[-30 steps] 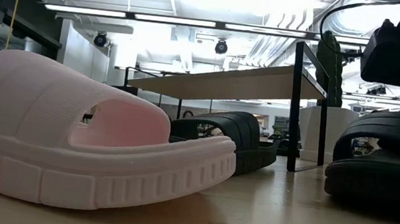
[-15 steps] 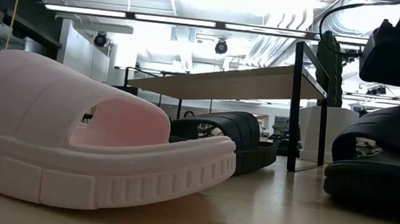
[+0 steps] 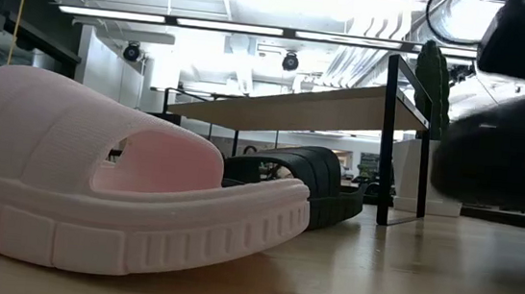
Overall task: Pick and place slides into the shelf
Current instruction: Put the right black slipper on the shelf
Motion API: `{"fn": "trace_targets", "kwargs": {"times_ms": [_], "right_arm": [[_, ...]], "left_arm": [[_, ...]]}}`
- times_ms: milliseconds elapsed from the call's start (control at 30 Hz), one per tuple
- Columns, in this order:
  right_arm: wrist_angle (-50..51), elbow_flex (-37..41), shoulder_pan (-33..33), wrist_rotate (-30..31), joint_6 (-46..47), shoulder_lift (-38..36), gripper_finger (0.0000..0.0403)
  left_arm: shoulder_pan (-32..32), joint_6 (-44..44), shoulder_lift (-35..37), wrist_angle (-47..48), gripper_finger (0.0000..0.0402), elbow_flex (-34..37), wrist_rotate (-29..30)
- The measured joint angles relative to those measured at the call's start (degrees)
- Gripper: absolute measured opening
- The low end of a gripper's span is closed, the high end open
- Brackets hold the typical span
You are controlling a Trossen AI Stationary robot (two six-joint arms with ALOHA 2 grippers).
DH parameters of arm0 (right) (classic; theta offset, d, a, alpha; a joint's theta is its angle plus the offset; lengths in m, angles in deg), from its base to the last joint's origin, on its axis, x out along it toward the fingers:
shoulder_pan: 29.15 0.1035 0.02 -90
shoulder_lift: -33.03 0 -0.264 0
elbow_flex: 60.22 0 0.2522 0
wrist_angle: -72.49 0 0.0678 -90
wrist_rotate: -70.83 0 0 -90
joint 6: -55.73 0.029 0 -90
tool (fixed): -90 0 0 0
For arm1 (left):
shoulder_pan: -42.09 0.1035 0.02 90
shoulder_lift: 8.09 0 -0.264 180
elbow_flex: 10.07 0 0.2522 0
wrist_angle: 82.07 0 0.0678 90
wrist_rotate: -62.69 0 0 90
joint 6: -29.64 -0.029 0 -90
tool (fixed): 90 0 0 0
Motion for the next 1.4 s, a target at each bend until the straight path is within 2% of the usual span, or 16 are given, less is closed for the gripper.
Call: {"fn": "trace_targets", "kwargs": {"times_ms": [200, 633, 800, 1200, 1400], "right_arm": [[2.94, 0.0, -0.2, 0.52, -1.98, -6.16, 0.0001], [15.06, -1.21, -3.73, -2.43, -2.54, -16.53, 0.0001], [28.6, -8.9, -4.26, -1.94, -6.4, -17.44, 0.0001], [57.2, -33.06, -5.32, 5.72, -17.95, -17.53, 0.0], [64.64, -39.64, -10.23, 6.28, -21.56, -17.53, 0.0]], "left_arm": [[0.01, 0.0, 0.0, 0.0, 0.0001, 0.0, 0.0], [0.01, 0.0, 0.0, 0.02, 0.0001, 0.0, 0.0], [0.01, 0.0, 0.0, 0.02, 0.0001, 0.0, 0.0], [-0.01, 0.0, 0.0, 0.15, 0.0001, 0.0, 0.0], [-0.01, 0.0, 0.0, 0.17, 0.0001, 0.0, 0.0]]}}
